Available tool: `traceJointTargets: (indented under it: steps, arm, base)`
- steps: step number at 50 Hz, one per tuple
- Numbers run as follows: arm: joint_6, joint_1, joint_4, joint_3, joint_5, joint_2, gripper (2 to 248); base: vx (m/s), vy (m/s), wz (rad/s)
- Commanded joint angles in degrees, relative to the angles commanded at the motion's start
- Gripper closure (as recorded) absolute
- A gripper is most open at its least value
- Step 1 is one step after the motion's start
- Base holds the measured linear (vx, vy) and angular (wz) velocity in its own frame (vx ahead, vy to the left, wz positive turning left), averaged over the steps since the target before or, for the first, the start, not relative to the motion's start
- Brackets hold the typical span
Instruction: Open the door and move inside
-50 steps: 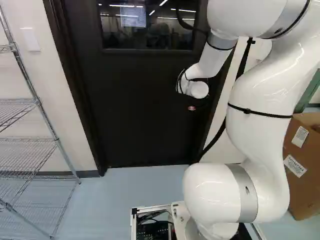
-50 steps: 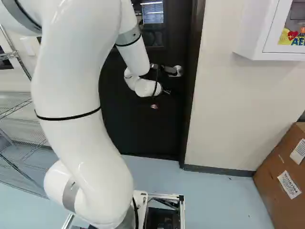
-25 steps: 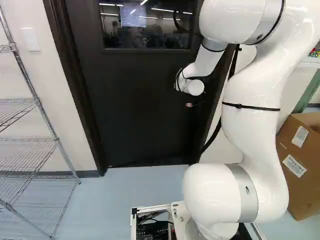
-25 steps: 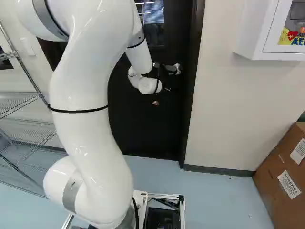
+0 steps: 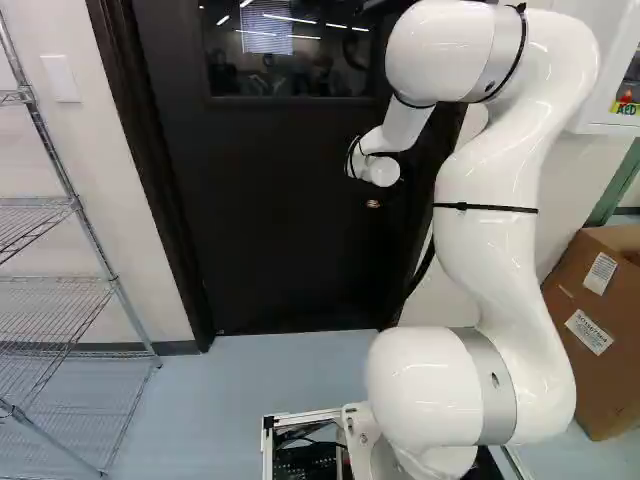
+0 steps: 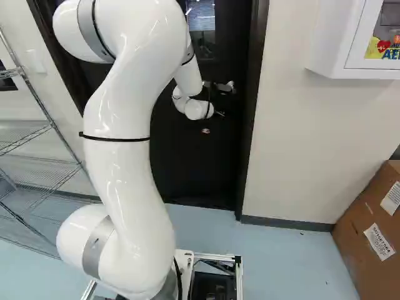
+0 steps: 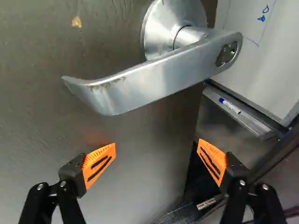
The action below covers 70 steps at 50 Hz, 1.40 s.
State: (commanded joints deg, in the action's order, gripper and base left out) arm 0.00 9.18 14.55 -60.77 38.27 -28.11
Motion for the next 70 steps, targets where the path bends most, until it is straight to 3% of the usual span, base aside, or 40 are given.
traceJointTargets:
  steps: [35, 54, 70]
  arm:
    - [0.00, -0.87, 0.00, -10.99, 0.00, -8.33, 3]
    - [0.00, -0.90, 0.00, -11.07, 0.00, -8.39, 3]
    - [0.00, -1.37, -0.95, -5.89, 0.00, -4.52, 3]
  base:
    - [0.000, 0.000, 0.000]
    - [0.000, 0.000, 0.000]
    - [0.000, 0.000, 0.000]
